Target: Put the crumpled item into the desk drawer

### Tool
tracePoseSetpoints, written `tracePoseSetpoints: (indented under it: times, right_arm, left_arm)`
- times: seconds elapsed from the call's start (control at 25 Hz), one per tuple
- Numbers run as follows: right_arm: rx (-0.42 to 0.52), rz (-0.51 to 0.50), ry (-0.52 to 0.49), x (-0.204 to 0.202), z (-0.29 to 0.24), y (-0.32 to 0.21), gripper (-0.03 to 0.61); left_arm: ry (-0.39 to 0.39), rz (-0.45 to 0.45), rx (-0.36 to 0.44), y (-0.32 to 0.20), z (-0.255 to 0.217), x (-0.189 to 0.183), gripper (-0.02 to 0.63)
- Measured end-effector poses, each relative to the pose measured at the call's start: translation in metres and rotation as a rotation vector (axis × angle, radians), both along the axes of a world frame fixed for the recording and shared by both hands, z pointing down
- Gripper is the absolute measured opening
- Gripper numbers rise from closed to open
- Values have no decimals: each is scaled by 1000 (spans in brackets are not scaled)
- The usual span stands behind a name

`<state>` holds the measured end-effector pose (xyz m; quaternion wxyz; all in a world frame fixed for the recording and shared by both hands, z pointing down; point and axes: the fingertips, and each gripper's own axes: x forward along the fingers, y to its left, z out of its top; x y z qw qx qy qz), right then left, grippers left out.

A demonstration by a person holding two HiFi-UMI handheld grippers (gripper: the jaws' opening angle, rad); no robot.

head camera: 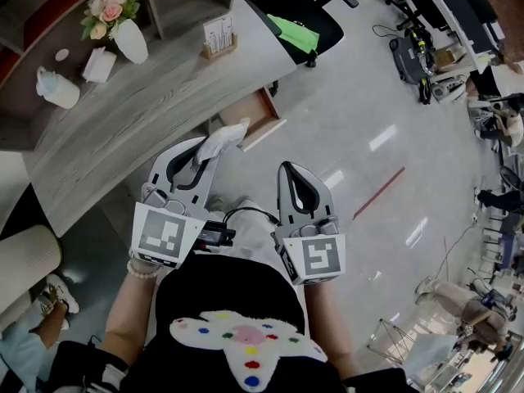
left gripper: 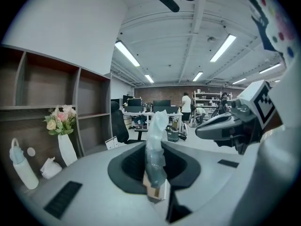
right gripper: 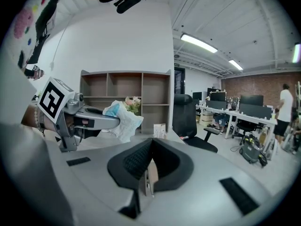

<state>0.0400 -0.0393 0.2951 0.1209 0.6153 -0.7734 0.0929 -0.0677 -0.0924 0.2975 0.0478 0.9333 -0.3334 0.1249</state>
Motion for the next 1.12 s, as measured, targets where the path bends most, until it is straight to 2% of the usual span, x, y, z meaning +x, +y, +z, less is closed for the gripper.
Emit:
tracePoseSetpoints:
  times: [0.6,1.12]
  right_arm:
    - [-26,-78,-1,15,7,-13,2]
    - [-48,-77,-29,29,24,-13,2]
  left_arm:
    - [-25,-68,-30,-2,10,10,61]
    - [-60,-87,-55,0,26,17,61]
